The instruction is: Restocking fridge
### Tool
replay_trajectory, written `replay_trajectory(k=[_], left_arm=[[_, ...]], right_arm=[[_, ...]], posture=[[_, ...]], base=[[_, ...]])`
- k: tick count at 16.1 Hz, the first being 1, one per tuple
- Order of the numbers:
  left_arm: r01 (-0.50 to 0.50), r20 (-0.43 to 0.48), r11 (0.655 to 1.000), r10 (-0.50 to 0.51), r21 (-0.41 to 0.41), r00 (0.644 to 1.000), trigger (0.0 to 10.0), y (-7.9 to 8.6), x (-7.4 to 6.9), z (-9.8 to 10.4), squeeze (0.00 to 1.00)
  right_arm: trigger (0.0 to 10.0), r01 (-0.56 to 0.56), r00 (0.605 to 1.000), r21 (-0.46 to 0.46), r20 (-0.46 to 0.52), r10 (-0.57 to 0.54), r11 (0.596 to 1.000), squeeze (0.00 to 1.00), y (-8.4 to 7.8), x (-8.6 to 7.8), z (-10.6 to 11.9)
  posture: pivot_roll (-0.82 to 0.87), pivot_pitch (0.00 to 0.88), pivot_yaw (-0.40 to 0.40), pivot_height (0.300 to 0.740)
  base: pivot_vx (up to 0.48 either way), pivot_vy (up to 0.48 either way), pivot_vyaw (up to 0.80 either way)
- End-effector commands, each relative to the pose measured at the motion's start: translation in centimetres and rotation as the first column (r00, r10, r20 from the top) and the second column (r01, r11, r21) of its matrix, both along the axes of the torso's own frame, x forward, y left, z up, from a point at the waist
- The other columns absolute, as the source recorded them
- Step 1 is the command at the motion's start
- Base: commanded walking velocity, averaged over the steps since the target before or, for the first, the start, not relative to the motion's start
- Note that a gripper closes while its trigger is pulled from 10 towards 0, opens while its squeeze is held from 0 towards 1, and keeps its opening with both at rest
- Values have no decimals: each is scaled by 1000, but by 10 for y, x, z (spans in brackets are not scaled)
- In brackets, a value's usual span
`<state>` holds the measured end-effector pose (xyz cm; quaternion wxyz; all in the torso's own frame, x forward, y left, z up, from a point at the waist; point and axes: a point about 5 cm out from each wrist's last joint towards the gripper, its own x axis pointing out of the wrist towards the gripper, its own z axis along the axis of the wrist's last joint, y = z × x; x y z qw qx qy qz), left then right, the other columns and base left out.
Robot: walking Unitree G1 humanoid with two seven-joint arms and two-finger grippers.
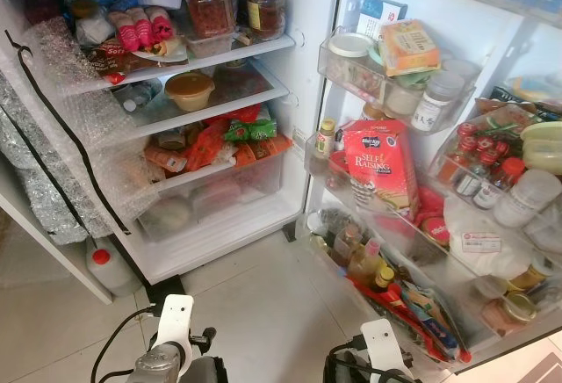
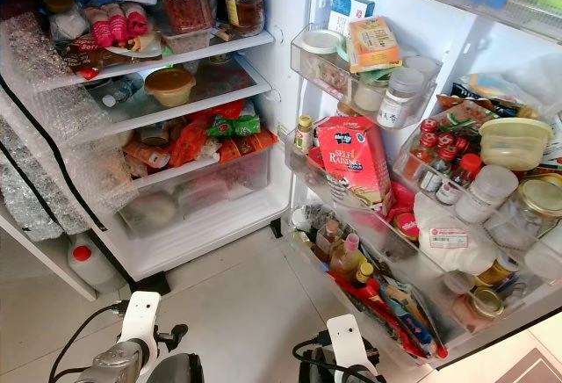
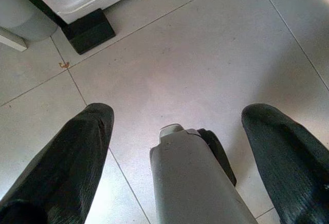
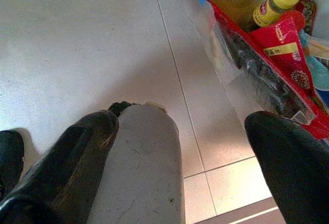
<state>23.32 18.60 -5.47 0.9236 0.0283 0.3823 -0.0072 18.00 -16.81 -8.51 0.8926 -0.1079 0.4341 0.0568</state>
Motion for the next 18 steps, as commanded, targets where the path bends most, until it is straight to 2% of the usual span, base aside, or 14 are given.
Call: replay_trajectory(k=[1,6,11,17,18], left_arm=[[-9,-23,1000,9,6,1000,10000,2,-6,-4,0],[-9,-20,1000,9,3,1000,10000,2,-6,-4,0],[-4,-14,1000,4,3,1000,10000,1,-3,-2,0],[10,-17,1000,-9,8,1000,10000,0,-3,-2,0],[11,-17,1000,-11,9,1000,10000,0,-2,-2,0]], right_arm=[[10000,17,988,0,-153,-17,1000,0,-1,-38,-18],[10000,22,985,5,-170,-21,1000,0,-4,-43,-19],[10000,16,984,4,-180,-15,1000,0,-4,-45,-20],[10000,18,986,30,-167,-13,999,0,-2,-44,-19],[10000,10,985,13,-173,-8,1000,0,-3,-45,-20]], posture=[[-136,46,-12,624],[-141,56,-11,698],[-142,59,-11,738],[-144,64,-12,740],[-144,64,-12,740]], base=[[0,0,0],[0,0,0],[0,0,0],[0,0,0],[0,0,0]])
